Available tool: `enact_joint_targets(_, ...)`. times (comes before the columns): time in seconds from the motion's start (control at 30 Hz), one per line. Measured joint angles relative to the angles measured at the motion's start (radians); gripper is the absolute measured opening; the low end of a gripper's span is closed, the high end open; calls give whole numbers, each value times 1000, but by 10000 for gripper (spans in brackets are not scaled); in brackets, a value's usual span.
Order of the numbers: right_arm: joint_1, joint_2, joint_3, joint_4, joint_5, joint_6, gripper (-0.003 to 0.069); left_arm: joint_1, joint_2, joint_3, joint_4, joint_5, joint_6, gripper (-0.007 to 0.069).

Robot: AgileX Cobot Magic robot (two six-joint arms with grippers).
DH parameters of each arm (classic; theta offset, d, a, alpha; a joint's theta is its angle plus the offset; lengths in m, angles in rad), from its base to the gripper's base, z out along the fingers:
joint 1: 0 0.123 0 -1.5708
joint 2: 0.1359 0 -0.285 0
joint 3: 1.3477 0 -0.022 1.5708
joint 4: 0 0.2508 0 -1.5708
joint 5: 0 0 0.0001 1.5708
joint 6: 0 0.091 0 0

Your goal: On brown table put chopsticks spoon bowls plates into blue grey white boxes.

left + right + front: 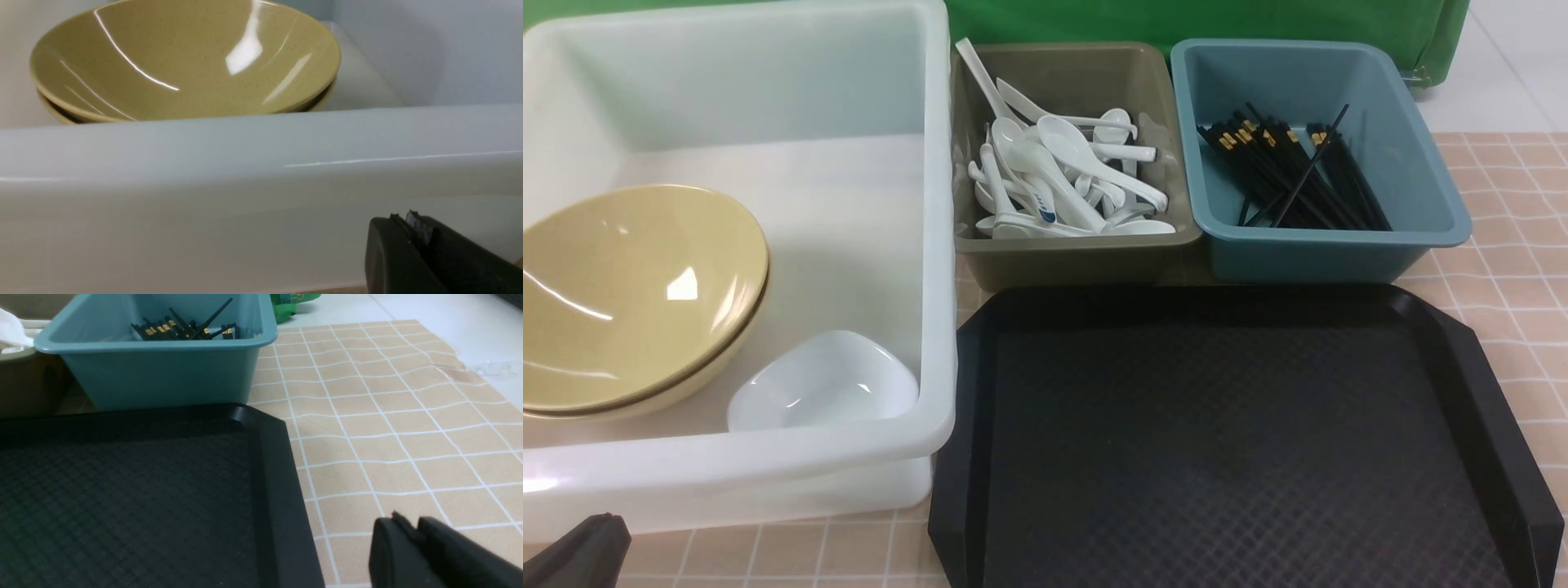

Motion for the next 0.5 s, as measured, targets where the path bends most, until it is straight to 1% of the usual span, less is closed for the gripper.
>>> enact_joint_targets(0.5, 0, 0, 0, 0, 0, 0, 133, 0, 0, 0, 0, 0, 0, 5)
